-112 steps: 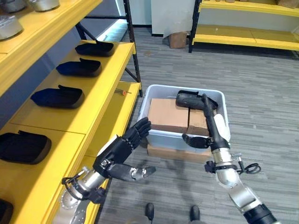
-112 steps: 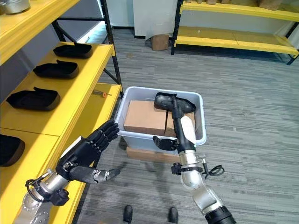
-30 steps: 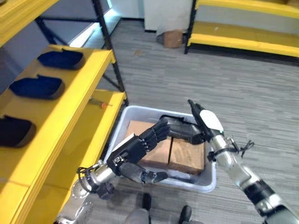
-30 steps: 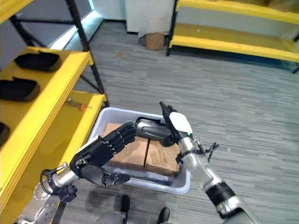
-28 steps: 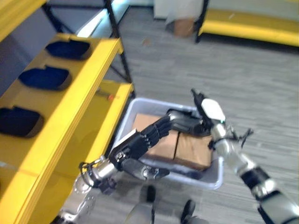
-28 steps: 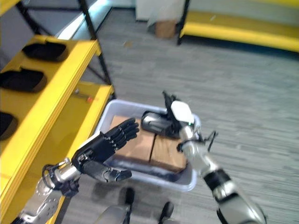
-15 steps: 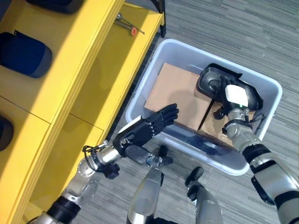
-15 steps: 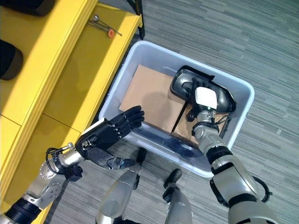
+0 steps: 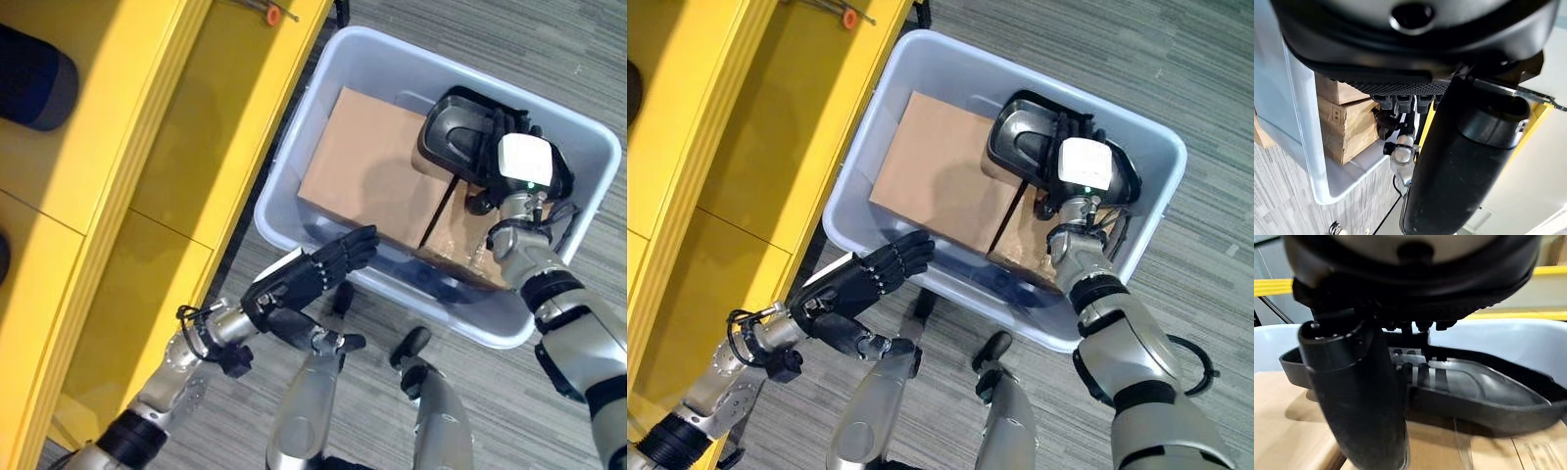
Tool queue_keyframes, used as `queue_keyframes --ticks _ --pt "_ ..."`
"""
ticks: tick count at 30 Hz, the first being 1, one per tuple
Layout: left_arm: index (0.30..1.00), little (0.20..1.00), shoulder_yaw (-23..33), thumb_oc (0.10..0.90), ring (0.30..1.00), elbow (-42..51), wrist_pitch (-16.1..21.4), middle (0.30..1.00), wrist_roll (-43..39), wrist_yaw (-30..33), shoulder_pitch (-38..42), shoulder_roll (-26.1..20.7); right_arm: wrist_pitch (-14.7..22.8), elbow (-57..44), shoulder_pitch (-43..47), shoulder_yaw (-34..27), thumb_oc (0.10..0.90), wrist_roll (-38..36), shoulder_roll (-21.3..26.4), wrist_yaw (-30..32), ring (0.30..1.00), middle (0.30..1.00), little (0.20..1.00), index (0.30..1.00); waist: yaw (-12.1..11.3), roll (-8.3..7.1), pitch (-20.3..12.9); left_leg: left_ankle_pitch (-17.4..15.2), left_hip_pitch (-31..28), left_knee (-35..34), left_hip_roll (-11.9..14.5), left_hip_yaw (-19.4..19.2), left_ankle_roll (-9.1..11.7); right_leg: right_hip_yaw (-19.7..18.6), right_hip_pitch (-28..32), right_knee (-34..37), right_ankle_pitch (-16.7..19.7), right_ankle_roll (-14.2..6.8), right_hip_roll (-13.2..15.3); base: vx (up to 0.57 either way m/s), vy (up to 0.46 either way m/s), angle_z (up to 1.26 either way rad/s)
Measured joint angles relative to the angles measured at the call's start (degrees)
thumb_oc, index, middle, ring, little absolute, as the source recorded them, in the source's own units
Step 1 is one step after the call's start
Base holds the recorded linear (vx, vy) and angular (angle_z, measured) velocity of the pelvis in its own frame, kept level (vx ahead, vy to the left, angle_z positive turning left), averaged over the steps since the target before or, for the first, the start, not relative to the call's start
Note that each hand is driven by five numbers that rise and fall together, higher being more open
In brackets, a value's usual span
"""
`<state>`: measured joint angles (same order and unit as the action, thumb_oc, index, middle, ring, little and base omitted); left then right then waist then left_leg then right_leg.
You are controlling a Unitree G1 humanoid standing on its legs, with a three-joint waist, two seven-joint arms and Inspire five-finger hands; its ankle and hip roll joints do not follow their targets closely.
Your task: Move parts from the plastic box to the shelf.
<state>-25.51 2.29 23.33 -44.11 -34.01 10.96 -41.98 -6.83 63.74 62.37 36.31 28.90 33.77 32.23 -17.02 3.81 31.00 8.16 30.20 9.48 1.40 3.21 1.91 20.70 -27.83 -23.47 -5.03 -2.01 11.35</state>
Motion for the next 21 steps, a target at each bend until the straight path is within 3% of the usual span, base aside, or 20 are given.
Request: queue_keyframes --ticks 12,13,14,15,16,20,21 --pt "1.0 1.0 0.23 0.9 1.0 -0.05 -0.03 1.0 0.03 1.01 -0.82 0.04 -1.68 0.0 4.91 1.84 0.9 1.27 1.99 -1.95 1.0 1.0 1.0 1.0 0.02 0.01 -0.01 -0.07 6.11 2.69 0.07 0.37 0.19 0.03 -6.02 -3.23 -0.55 0.81 0.49 0.0 0.0 0.0" --pt "1.0 1.0 0.25 0.9 1.0 -0.05 -0.03 1.0 0.01 0.99 -0.78 0.04 -1.74 0.0 5.29 1.86 0.749 1.29 1.99 -2.46 0.789 0.789 0.789 0.789 0.05 0.02 -0.02 -0.13 6.73 3.1 0.08 0.49 0.26 0.08 -6.52 -3.54 -0.62 0.85 0.51 0.0 0.0 0.0" --pt "1.0 1.0 0.27 0.9 1.0 -0.06 -0.05 1.0 0.02 0.96 -0.69 0.05 -1.97 -0.07 5.94 1.88 0.631 1.29 2.0 -3.54 0.624 0.624 0.624 0.624 0.06 0.02 -0.02 -0.16 7.42 3.53 0.08 0.62 0.31 0.12 -7.19 -3.97 -0.73 0.96 0.56 0.01 -0.025 0.03" --pt "1.0 1.0 0.27 0.9 1.0 -0.06 -0.13 1.0 0.03 0.86 -0.61 0.08 -2.28 -0.11 6.97 2.29 0.561 1.28 1.99 -4.82 0.525 0.525 0.525 0.525 0.07 0.02 -0.02 -0.17 8.36 3.96 0.09 0.77 0.41 0.23 -8.13 -4.52 -0.9 0.9 0.67 0.01 -0.024 0.03" --pt "1.0 1.0 0.25 0.9 1.0 -0.06 -0.18 1.0 0.03 0.81 -0.55 0.07 -2.47 -0.09 7.69 2.64 0.4 1.05 1.98 -5.58 0.3 0.3 0.3 0.3 0.07 0.02 -0.02 -0.19 8.97 4.25 0.08 0.86 0.45 0.23 -8.69 -4.9 -1.08 0.84 0.71 0.0 -0.032 0.04" --pt "1.0 1.0 -0.5 0.9 1.0 -0.04 -0.64 1.0 0.04 0.81 -0.19 0.06 -4.89 1.04 10.21 3.37 0.4 -0.95 1.94 -9.42 0.3 0.3 0.3 0.3 0.02 -0.01 -0.07 -0.38 10.93 5.25 0.27 1.7 0.66 0.61 -10.34 -5.74 -1.59 1.52 0.8 0.0 -0.037 0.06" --pt "1.0 1.0 -0.95 0.9 1.0 -0.05 -0.63 1.0 0.05 0.84 -0.14 0.09 -5.04 1.45 10.73 3.38 0.4 -0.92 2.01 -7.84 0.3 0.3 0.3 0.3 0.05 0.0 -0.07 -0.23 11.83 5.25 0.34 1.64 0.84 0.37 -11.53 -6.0 -1.59 1.53 0.77 0.0 0.0 0.0"
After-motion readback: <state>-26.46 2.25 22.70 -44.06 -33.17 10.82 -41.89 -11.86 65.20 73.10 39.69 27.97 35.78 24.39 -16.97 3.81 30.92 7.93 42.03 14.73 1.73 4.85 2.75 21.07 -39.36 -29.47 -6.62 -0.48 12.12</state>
